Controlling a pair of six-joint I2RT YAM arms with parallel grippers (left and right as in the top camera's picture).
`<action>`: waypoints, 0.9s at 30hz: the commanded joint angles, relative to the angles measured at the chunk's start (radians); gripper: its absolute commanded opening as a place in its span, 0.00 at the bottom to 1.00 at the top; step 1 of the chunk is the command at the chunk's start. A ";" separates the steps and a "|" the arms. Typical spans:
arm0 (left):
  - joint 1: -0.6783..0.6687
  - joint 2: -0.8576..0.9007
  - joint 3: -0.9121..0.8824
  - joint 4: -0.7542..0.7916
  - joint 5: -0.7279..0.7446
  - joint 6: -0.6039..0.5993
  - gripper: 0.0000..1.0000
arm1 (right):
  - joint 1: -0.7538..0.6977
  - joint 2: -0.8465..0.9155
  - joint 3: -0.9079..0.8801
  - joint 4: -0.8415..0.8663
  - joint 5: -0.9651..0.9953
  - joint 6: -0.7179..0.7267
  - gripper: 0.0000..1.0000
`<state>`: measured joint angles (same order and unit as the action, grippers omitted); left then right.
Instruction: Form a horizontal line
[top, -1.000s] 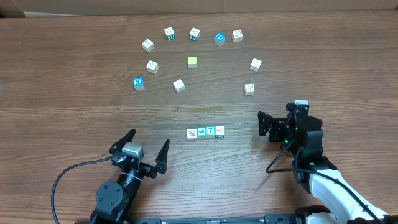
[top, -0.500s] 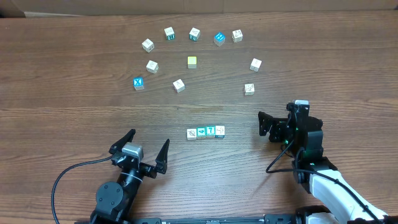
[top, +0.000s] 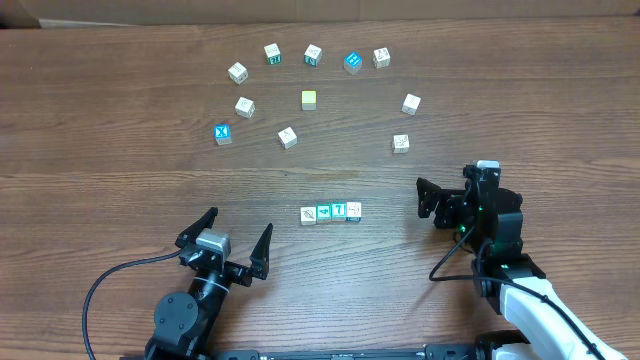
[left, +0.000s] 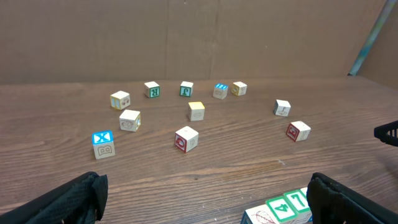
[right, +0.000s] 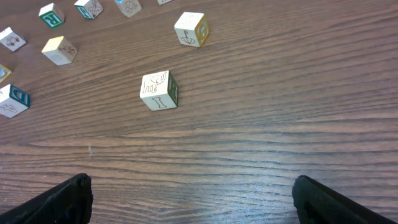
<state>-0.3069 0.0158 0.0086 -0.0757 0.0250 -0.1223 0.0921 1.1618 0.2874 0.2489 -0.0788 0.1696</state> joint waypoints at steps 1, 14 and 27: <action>0.005 -0.011 -0.004 -0.002 -0.002 0.022 1.00 | -0.005 -0.039 -0.024 0.009 -0.005 -0.015 1.00; 0.005 -0.011 -0.004 -0.002 -0.002 0.022 0.99 | -0.035 -0.209 -0.172 0.139 -0.033 -0.022 1.00; 0.005 -0.011 -0.004 -0.002 -0.002 0.022 1.00 | -0.076 -0.341 -0.247 0.135 -0.073 -0.022 1.00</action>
<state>-0.3069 0.0158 0.0086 -0.0757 0.0254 -0.1223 0.0216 0.8501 0.0608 0.3813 -0.1417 0.1562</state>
